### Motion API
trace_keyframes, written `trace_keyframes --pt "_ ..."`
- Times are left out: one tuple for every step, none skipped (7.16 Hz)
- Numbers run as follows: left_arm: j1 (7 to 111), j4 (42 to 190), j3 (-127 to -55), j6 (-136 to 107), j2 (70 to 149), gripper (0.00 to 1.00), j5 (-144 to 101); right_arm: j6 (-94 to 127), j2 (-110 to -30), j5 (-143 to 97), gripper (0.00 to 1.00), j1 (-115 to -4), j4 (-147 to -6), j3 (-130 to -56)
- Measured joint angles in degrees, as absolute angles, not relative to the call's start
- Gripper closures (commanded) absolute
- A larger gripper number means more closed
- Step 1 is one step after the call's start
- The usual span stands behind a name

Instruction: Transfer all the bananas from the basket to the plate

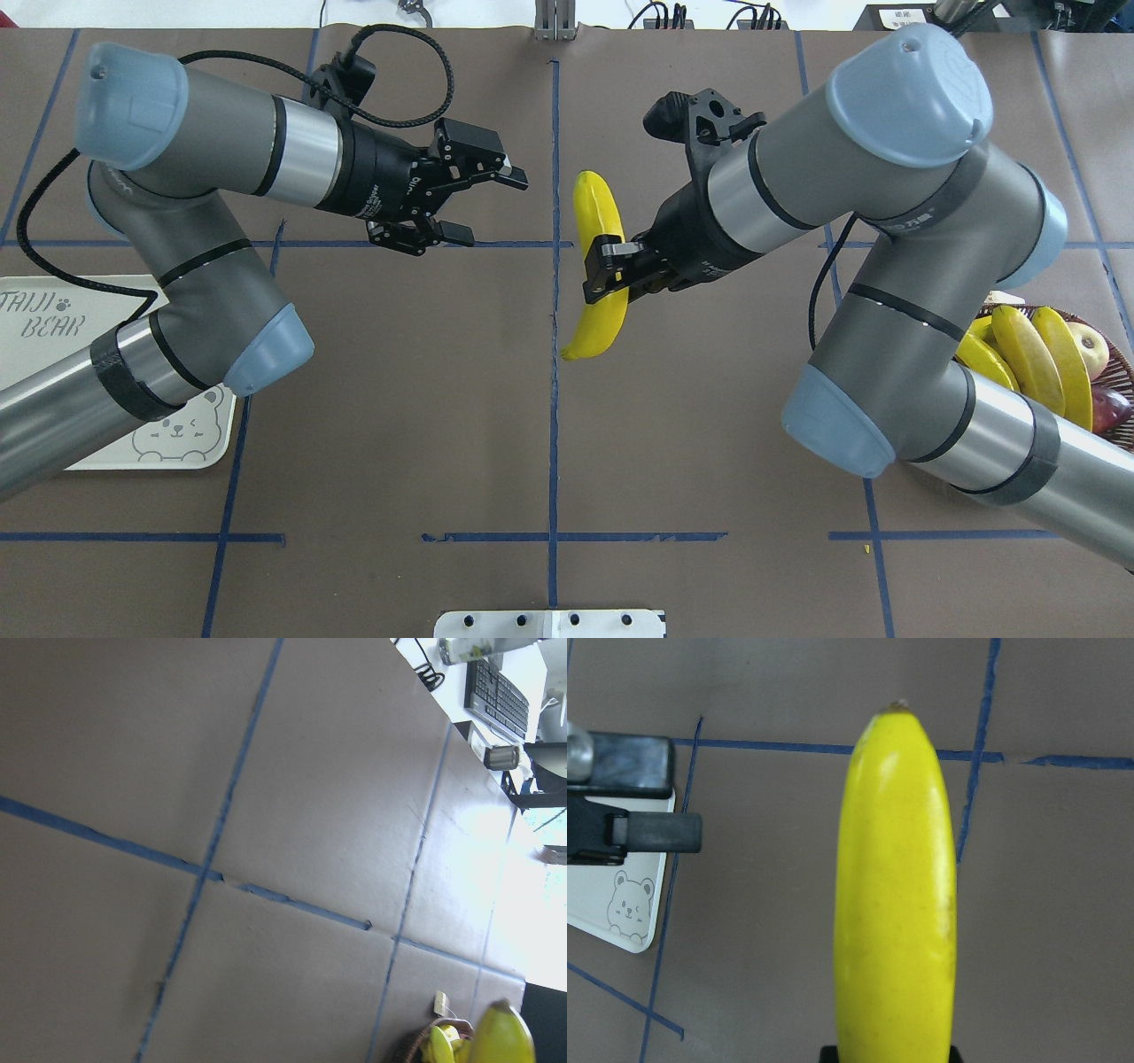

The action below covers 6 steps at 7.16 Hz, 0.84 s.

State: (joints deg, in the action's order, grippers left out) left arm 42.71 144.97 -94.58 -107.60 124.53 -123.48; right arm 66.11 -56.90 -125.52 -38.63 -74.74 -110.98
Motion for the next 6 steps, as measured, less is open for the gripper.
trace_keyframes --pt "41.3 145.1 -94.8 -107.9 125.4 0.04 -123.4 66.2 -56.1 -124.3 0.99 -37.6 -74.7 -111.0" --pt "40.0 145.1 -94.9 -107.9 125.9 0.04 -123.4 66.2 -55.5 -123.8 0.99 -37.1 -74.6 -111.0" --pt "39.4 145.2 -94.9 -107.9 126.4 0.04 -123.3 66.2 -55.1 -123.4 0.99 -36.6 -74.6 -111.0" --pt "39.2 145.2 -94.9 -107.9 126.8 0.06 -123.3 66.3 -54.7 -123.1 0.99 -36.1 -74.6 -111.0" --pt "39.0 145.3 -94.8 -107.9 127.0 0.12 -123.2 66.4 -54.2 -122.8 0.99 -35.8 -74.7 -111.0" --pt "38.8 145.3 -94.8 -107.9 127.2 0.44 -123.2 66.5 -54.1 -122.8 0.99 -35.6 -74.7 -111.1"
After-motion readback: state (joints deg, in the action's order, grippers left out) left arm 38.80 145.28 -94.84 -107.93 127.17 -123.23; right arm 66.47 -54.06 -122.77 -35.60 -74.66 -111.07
